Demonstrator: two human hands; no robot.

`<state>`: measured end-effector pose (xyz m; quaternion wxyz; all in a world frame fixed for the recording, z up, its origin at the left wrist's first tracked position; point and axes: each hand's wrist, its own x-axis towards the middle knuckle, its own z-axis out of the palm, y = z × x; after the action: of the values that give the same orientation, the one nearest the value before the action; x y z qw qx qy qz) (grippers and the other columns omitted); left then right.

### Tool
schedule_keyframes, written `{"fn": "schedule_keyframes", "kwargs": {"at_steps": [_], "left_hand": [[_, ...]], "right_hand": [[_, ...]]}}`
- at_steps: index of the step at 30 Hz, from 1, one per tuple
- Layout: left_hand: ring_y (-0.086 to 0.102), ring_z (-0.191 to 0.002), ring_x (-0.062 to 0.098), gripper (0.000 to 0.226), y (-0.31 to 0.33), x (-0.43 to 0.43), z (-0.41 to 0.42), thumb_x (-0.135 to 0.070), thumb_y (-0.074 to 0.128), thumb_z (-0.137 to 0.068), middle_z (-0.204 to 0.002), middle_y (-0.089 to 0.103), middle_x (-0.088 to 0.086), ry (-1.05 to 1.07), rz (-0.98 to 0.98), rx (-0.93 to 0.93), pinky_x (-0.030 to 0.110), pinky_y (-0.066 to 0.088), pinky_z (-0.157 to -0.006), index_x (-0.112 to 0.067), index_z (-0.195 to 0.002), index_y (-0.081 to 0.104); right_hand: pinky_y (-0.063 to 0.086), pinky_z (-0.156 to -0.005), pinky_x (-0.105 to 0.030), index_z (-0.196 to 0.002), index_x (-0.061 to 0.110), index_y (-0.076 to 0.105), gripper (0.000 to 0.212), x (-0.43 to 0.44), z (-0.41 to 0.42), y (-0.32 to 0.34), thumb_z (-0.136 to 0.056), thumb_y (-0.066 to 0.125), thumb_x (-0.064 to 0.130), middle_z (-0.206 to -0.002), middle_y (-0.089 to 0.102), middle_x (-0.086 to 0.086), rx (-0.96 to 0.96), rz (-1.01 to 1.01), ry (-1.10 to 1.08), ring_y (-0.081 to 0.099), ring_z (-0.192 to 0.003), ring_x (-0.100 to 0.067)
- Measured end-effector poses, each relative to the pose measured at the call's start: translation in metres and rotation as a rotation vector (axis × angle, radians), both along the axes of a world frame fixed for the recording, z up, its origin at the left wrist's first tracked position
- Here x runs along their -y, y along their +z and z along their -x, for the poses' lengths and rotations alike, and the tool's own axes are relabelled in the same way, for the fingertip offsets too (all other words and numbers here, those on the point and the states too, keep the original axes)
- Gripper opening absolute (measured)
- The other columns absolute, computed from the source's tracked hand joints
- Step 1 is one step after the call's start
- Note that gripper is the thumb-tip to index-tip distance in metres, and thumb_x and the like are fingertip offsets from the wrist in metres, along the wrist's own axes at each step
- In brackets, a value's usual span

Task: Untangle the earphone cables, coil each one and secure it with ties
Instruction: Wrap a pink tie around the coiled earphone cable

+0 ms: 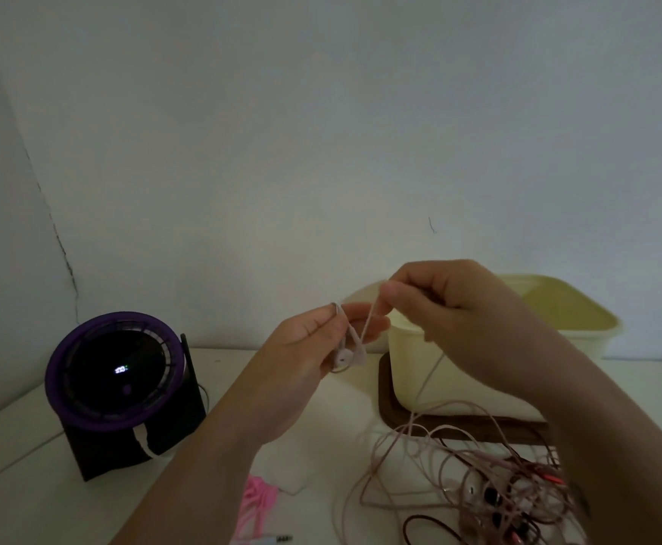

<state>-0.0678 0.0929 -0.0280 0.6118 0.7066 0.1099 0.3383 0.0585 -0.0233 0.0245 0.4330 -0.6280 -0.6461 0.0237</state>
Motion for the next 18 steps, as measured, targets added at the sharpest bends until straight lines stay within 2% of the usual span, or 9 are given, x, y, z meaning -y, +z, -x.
{"fn": "schedule_keyframes", "kwargs": {"at_steps": [2,5,7,10,13,16,18], "left_hand": [[0.067,-0.099,0.011,0.029,-0.0003,0.0021,0.0016,-0.015,0.035,-0.099,-0.082,0.072,0.001,-0.012,-0.041,-0.047,0.028,0.047,-0.093,-0.014,-0.095,0.064],[0.065,-0.103,0.010,0.025,-0.0012,0.0039,0.0020,-0.016,0.038,-0.100,-0.093,0.070,0.014,-0.020,-0.096,-0.108,0.029,0.045,-0.093,-0.018,-0.106,0.063],[0.064,-0.107,0.010,0.026,-0.0012,0.0048,0.0018,-0.014,0.038,-0.100,-0.098,0.072,0.008,-0.047,-0.094,-0.139,0.028,0.046,-0.092,-0.020,-0.108,0.062],[0.065,-0.105,0.010,0.029,0.0001,0.0064,0.0008,-0.009,0.037,-0.099,-0.101,0.073,0.006,-0.110,-0.028,-0.161,0.026,0.044,-0.090,-0.019,-0.107,0.063],[0.065,-0.105,0.012,0.032,0.0006,0.0068,0.0004,-0.017,0.039,-0.087,-0.102,0.073,0.001,-0.181,0.007,-0.159,0.023,0.046,-0.087,-0.019,-0.106,0.065],[0.066,-0.103,0.014,0.038,0.0007,0.0088,0.0018,-0.025,0.037,-0.085,-0.101,0.071,0.012,-0.215,-0.004,-0.155,0.020,0.048,-0.082,-0.014,-0.107,0.066],[0.067,-0.100,0.015,0.047,0.0013,0.0102,0.0023,-0.031,0.035,-0.088,-0.095,0.067,0.023,-0.205,-0.017,-0.152,0.023,0.049,-0.085,-0.002,-0.107,0.066]], "right_hand": [[0.049,-0.063,-0.044,-0.072,0.028,0.066,0.030,-0.0006,-0.0034,0.0000,-0.086,0.045,0.043,-0.047,0.041,0.009,-0.036,-0.068,-0.035,0.045,-0.055,-0.030],[0.049,-0.063,-0.045,-0.072,0.029,0.066,0.029,-0.0022,-0.0062,-0.0014,-0.087,0.046,0.042,-0.054,0.045,-0.002,-0.060,-0.118,-0.050,0.052,-0.063,-0.032],[0.051,-0.064,-0.047,-0.072,0.029,0.065,0.030,-0.0027,-0.0038,-0.0017,-0.084,0.044,0.045,-0.058,0.051,-0.010,-0.054,-0.120,-0.026,0.053,-0.064,-0.033],[0.051,-0.064,-0.047,-0.071,0.031,0.064,0.030,-0.0035,-0.0002,-0.0023,-0.083,0.043,0.047,-0.061,0.056,-0.013,-0.038,-0.126,0.015,0.054,-0.062,-0.031],[0.051,-0.063,-0.048,-0.070,0.032,0.064,0.027,-0.0042,-0.0008,-0.0028,-0.088,0.047,0.043,-0.062,0.054,-0.016,-0.055,-0.150,0.040,0.053,-0.062,-0.033],[0.049,-0.063,-0.042,-0.069,0.031,0.064,0.027,-0.0057,-0.0048,-0.0038,-0.089,0.048,0.040,-0.062,0.053,-0.017,-0.082,-0.161,0.027,0.052,-0.064,-0.033],[0.045,-0.059,-0.038,-0.068,0.029,0.063,0.028,-0.0085,-0.0085,-0.0051,-0.088,0.047,0.040,-0.060,0.048,-0.014,-0.109,-0.165,0.000,0.050,-0.063,-0.032]]}}
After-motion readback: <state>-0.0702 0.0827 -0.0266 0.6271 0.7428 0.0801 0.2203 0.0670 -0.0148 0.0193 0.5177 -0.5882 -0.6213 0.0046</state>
